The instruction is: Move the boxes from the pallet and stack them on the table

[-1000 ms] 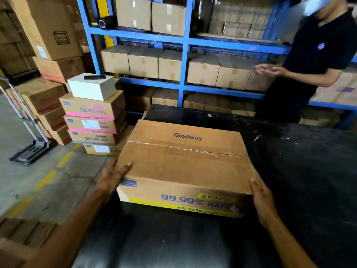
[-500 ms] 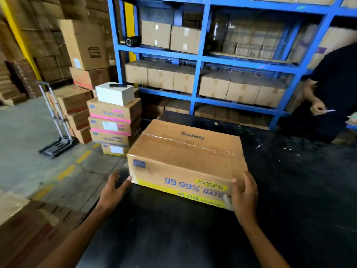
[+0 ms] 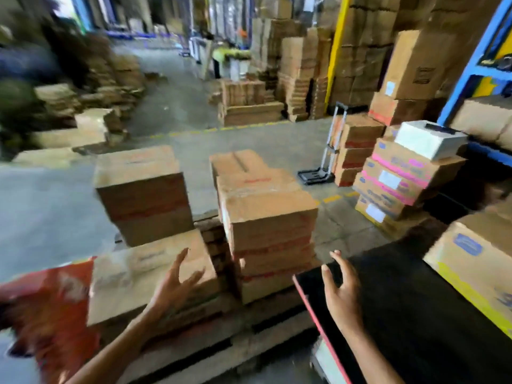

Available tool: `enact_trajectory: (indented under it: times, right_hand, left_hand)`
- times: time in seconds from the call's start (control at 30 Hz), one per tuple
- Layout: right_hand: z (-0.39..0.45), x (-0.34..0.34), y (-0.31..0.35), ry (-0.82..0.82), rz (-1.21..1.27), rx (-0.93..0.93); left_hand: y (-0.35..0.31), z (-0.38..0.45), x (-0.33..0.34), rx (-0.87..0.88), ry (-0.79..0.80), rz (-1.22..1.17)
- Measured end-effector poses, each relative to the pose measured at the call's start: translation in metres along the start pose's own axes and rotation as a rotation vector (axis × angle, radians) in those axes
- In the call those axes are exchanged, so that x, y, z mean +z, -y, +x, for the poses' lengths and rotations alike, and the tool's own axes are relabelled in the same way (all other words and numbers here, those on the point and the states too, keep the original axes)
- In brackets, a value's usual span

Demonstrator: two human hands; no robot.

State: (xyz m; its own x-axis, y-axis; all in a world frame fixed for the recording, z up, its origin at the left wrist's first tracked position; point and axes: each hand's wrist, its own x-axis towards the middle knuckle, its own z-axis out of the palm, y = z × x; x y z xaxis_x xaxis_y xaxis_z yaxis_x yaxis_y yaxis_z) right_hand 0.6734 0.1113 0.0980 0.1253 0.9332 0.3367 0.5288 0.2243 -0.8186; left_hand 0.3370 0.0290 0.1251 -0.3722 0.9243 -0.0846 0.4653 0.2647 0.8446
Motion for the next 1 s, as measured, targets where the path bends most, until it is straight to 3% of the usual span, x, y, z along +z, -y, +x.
enact_trajectory:
  times: [0.13,0.33,0.47,0.7,1.0]
  right_hand:
    - [-0.006,0.113,0.056,0.244,0.085,-0.045]
    - [-0.017,0.267,0.095,0.513,0.078,0.007]
    - [-0.024,0.331,0.093,0.658,-0.039,0.008]
    - [-0.014,0.385,0.064,0.813,-0.187,0.109]
    - [0.030,0.491,-0.041,0.946,-0.375,0.317]
  left_hand:
    - [0.080,-0.017,-0.096,-0.146,-0.213,-0.018]
    - [0.191,-0.004,-0.189,-0.329,-0.330,-0.094]
    - [0.239,0.018,-0.218,-0.482,-0.304,-0.093]
    - [0.296,0.064,-0.211,-0.662,-0.228,-0.058]
    - [0.394,0.122,-0.136,-0.751,-0.220,0.056]
